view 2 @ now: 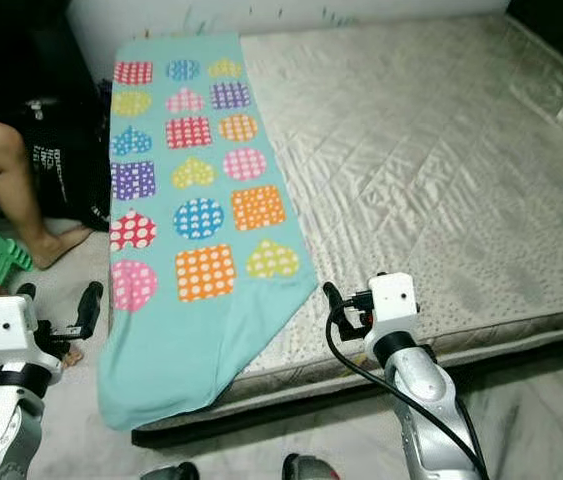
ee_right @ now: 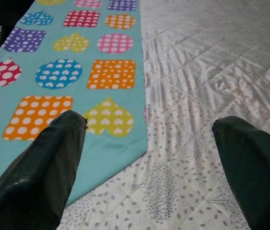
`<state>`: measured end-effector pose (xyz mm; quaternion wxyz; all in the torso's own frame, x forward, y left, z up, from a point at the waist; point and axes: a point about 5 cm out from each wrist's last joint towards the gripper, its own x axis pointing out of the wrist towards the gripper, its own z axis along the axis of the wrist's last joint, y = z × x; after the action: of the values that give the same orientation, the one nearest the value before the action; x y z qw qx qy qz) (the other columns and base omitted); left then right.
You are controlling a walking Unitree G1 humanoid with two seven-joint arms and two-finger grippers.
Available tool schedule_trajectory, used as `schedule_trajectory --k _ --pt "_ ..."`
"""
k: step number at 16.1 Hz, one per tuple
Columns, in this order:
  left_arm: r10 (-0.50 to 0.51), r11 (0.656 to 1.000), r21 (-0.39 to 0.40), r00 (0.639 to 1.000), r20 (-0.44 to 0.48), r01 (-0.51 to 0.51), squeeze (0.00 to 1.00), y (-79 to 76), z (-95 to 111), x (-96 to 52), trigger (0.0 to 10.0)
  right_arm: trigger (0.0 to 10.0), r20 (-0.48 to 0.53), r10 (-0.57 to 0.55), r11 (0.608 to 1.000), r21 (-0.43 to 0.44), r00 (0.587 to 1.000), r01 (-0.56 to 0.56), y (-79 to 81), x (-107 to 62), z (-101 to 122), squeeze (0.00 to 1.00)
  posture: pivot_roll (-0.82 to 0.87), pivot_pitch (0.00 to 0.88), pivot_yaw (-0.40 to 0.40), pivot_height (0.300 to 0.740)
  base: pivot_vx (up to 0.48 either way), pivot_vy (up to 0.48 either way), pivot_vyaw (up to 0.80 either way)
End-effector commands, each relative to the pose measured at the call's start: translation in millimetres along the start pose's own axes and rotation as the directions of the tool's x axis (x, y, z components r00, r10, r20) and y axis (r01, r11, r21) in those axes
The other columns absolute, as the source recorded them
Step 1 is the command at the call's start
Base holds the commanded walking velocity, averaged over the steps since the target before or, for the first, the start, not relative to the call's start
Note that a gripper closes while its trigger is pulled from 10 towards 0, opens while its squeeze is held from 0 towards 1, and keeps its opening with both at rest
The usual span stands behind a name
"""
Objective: Clean up the room
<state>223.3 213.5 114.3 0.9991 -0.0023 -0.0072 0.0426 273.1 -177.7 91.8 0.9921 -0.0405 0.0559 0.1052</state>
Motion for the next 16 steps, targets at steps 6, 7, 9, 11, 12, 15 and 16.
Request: schedule_trajectory --k 6,7,9,11,12,15,16 --pt "-0.023 1.0 0.005 1.0 0.015 0.023 0.0 -4.6 8.7 10.0 10.0 10.0 -0.008 0.006 1.0 0.002 1.0 -0.006 2.4 -3.5 -0.9 0.0 -0.12 0.239 0.032 0.68 0.0 0.0 0.0" --pt "-0.019 1.0 0.007 1.0 0.018 0.019 0.0 -4.2 9.2 10.5 10.0 10.0 -0.01 0.011 1.0 0.0 1.0 -0.011 2.9 -2.6 -0.8 0.0 -0.12 0.242 0.03 0.67 0.0 0.0 0.0" --pt "-0.001 1.0 -0.001 1.0 0.016 0.001 0.0 -2.9 9.3 11.0 10.0 10.0 -0.011 0.018 1.0 0.0 1.0 -0.018 3.8 -1.1 0.2 0.0 -0.12 0.246 0.026 0.635 0.0 0.0 0.0" --pt "0.0 1.0 -0.003 1.0 0.014 0.0 0.0 -3.9 9.3 11.2 10.0 10.0 -0.009 0.022 1.0 -0.001 1.0 -0.022 3.8 -0.7 1.0 0.0 -0.12 0.246 0.027 0.61 0.0 0.0 0.0" --pt "-0.001 1.0 -0.004 1.0 0.014 0.001 0.0 -4.4 9.1 11.4 10.0 10.0 -0.008 0.022 1.0 -0.002 1.0 -0.022 3.7 -0.5 1.1 0.0 -0.12 0.246 0.027 0.605 0.0 0.0 0.0" --pt "-0.003 1.0 -0.01 1.0 0.013 0.003 0.0 -7.2 8.9 14.2 10.0 10.0 -0.006 0.021 1.0 -0.004 1.0 -0.022 3.3 0.1 2.1 0.0 -0.13 0.247 0.029 0.565 0.0 0.0 0.0" --pt "-0.003 1.0 -0.01 1.0 0.014 0.003 0.0 -7.6 9.2 15.4 10.0 10.0 -0.004 0.02 1.0 -0.004 1.0 -0.021 3.0 0.3 2.5 0.0 -0.13 0.247 0.029 0.555 0.0 0.0 0.0"
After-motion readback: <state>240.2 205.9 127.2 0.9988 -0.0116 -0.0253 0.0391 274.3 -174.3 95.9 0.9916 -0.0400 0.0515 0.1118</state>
